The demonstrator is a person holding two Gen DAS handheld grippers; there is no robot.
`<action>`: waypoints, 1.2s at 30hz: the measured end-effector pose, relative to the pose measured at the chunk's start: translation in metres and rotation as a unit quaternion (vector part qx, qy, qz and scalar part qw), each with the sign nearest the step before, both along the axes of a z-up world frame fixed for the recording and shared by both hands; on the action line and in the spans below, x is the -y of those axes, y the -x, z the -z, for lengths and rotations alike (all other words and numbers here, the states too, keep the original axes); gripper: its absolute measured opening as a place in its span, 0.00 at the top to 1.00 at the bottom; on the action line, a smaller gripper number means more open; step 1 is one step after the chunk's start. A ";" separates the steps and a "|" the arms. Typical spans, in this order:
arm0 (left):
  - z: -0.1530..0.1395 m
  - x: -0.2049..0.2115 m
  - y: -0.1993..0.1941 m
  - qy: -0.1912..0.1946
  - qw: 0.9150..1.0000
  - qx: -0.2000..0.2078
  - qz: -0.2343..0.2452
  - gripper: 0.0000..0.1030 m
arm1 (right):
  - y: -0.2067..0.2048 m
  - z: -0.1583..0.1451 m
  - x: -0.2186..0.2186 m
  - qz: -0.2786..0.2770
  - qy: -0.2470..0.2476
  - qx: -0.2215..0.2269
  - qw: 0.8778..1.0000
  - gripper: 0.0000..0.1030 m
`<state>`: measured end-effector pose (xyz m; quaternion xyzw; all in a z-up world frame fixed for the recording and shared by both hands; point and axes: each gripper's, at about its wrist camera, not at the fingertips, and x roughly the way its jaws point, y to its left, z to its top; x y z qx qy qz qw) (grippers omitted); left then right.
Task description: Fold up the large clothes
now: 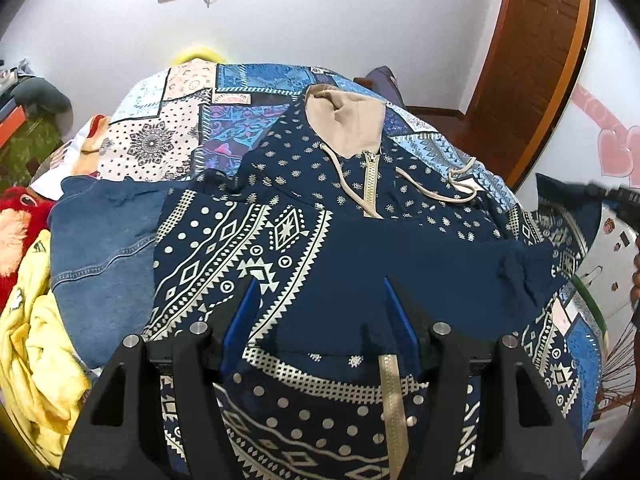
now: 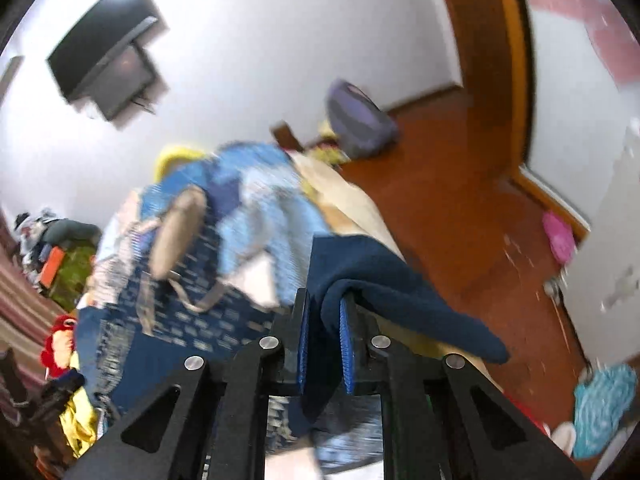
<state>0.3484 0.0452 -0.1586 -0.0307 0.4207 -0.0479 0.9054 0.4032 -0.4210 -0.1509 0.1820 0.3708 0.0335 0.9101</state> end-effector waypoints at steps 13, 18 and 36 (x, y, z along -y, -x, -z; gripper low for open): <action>-0.005 -0.019 0.022 -0.004 1.000 0.005 0.002 0.40 | 0.026 -0.046 -0.162 -0.151 0.063 0.055 0.985 0.92; -0.004 0.013 0.010 -0.019 0.999 -0.017 0.038 0.40 | 0.036 -0.013 -0.174 -0.153 0.119 0.018 0.981 0.92; -0.023 0.309 -0.071 -0.087 0.956 -0.018 0.280 0.15 | 0.079 0.053 0.043 0.013 0.088 -0.089 0.992 0.92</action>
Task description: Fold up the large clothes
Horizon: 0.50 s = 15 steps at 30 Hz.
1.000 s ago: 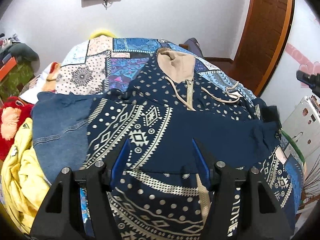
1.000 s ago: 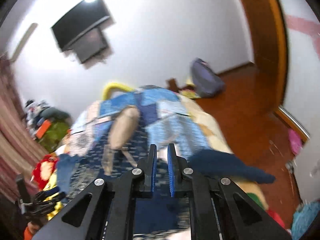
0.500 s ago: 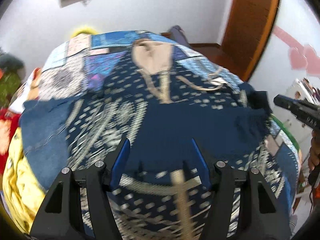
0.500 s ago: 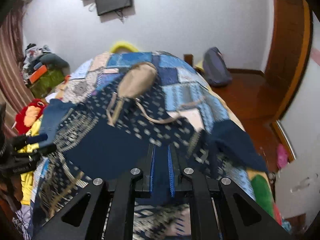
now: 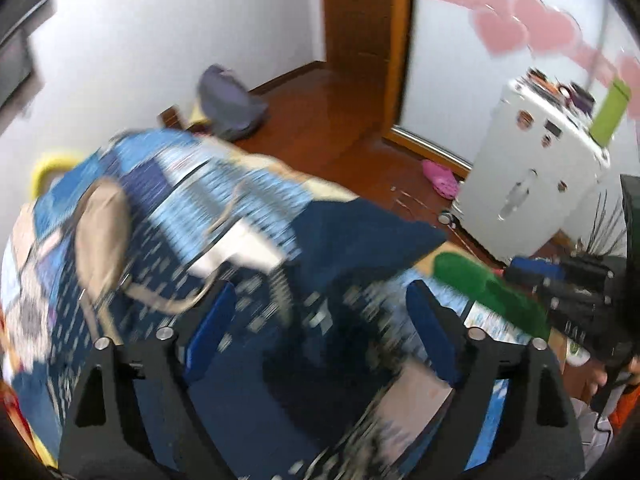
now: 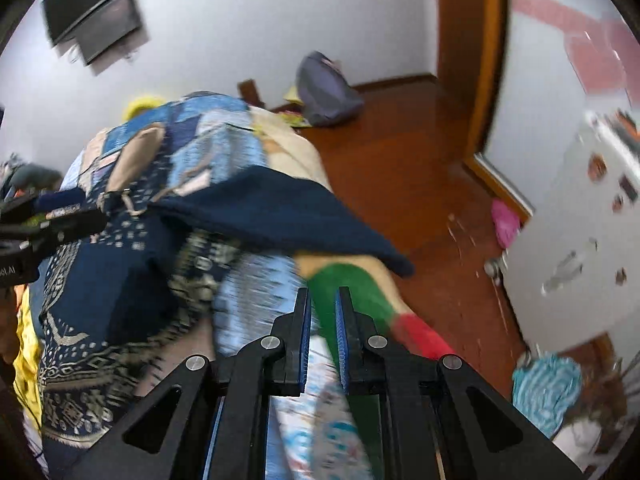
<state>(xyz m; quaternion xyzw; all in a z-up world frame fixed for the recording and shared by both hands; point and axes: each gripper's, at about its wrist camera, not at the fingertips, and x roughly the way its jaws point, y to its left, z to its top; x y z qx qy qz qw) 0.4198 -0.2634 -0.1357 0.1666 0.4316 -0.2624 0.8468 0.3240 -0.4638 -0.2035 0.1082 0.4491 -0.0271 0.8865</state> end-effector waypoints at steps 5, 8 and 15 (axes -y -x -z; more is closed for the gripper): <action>0.030 0.065 -0.016 -0.030 0.998 -0.031 0.050 0.15 | 0.006 0.015 0.021 0.015 -0.022 -0.013 1.000 0.92; 0.055 0.089 -0.021 -0.043 0.994 -0.059 0.077 0.15 | 0.007 0.022 0.027 0.018 -0.033 -0.017 0.999 0.92; 0.120 0.110 -0.046 -0.098 0.990 -0.084 0.054 0.27 | 0.005 0.034 0.027 0.015 -0.049 -0.027 0.998 0.92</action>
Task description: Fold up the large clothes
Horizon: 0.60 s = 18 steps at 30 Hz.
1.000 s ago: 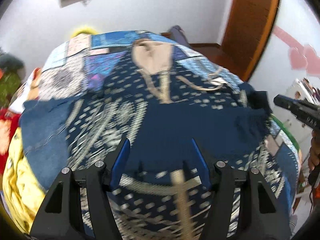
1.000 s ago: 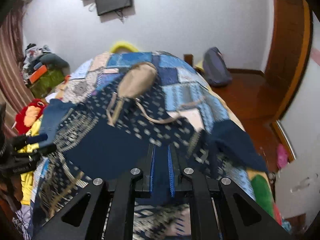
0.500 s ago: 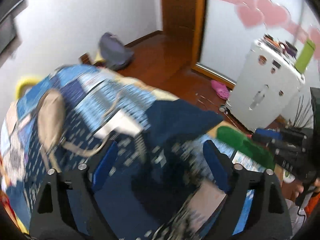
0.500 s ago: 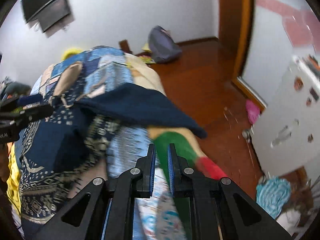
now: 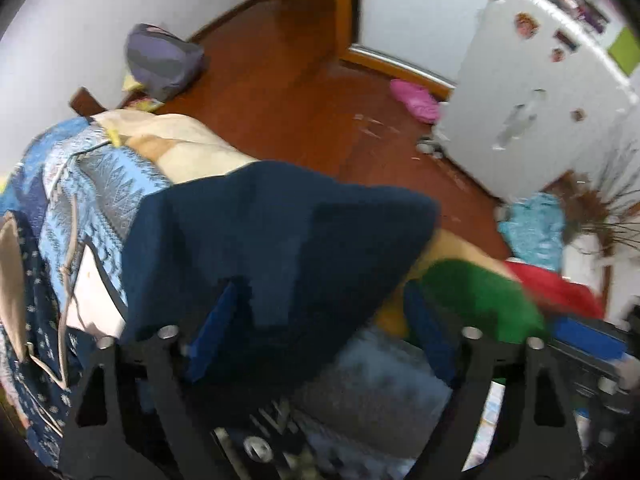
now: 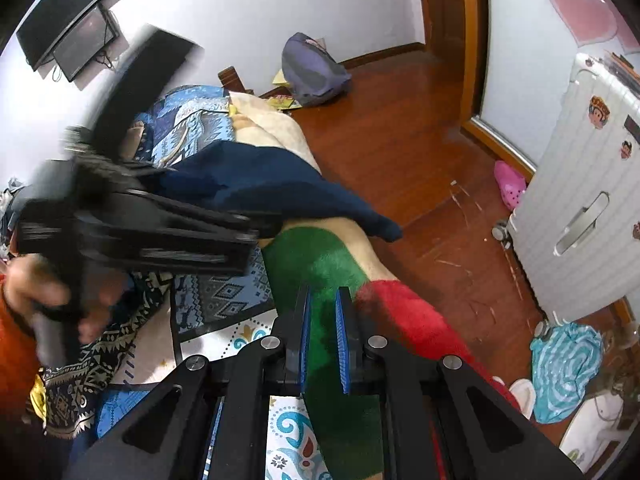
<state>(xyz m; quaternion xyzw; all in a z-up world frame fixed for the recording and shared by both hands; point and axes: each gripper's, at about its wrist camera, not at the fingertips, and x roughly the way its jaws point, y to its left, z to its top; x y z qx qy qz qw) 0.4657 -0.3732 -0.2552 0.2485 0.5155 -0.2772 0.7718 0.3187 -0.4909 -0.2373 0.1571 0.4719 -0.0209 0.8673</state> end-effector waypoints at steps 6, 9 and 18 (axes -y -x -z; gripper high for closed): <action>-0.008 -0.013 -0.019 0.026 0.998 0.013 -0.051 0.91 | 0.000 0.005 -0.001 0.001 -0.005 -0.007 1.000 0.92; -0.035 -0.029 -0.024 0.080 0.995 0.007 -0.064 0.93 | -0.003 0.006 -0.002 0.004 -0.006 -0.013 1.000 0.92; -0.171 -0.092 0.013 0.249 0.966 0.032 -0.065 0.94 | -0.009 -0.016 -0.024 -0.016 -0.006 0.005 1.000 0.92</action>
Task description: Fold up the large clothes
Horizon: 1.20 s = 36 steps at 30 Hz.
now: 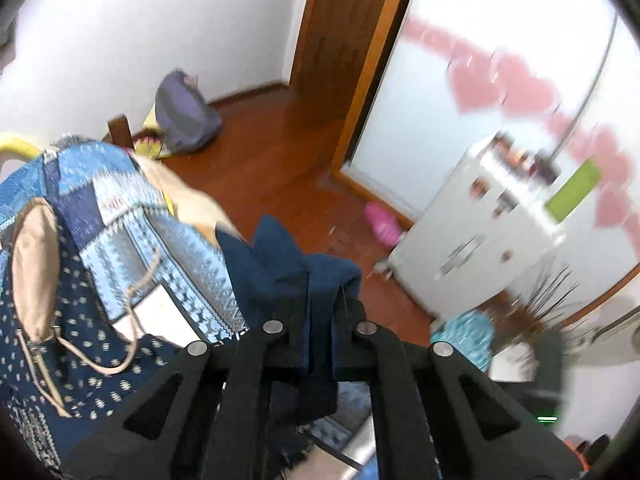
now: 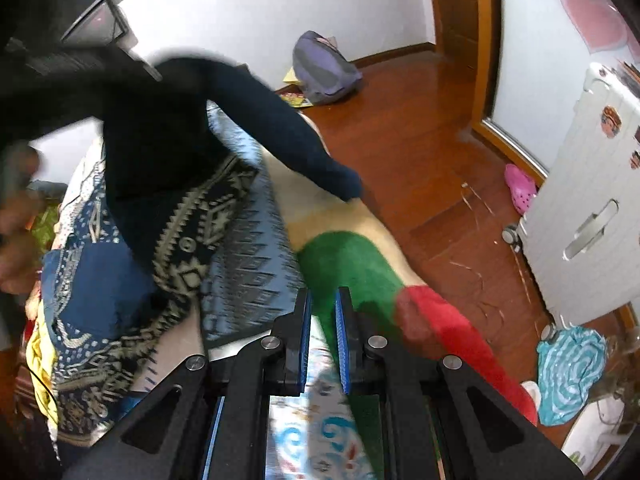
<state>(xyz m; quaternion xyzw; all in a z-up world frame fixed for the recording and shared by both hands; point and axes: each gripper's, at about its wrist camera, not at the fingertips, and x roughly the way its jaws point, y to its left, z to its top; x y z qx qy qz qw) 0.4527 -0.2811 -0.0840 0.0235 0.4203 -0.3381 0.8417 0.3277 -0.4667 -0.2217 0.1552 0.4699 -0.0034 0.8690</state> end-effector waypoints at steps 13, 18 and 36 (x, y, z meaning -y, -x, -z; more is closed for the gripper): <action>0.001 -0.137 0.030 0.027 0.991 -0.012 -0.132 0.94 | -0.035 -0.025 -0.099 -0.087 -0.025 0.033 0.995 0.92; 0.055 -0.205 0.032 -0.017 0.979 -0.038 -0.201 0.94 | -0.062 0.010 -0.144 -0.137 0.030 -0.014 0.990 0.92; 0.123 -0.261 0.080 -0.182 0.965 -0.029 -0.185 0.50 | -0.045 0.014 -0.134 -0.102 0.231 0.002 0.968 0.08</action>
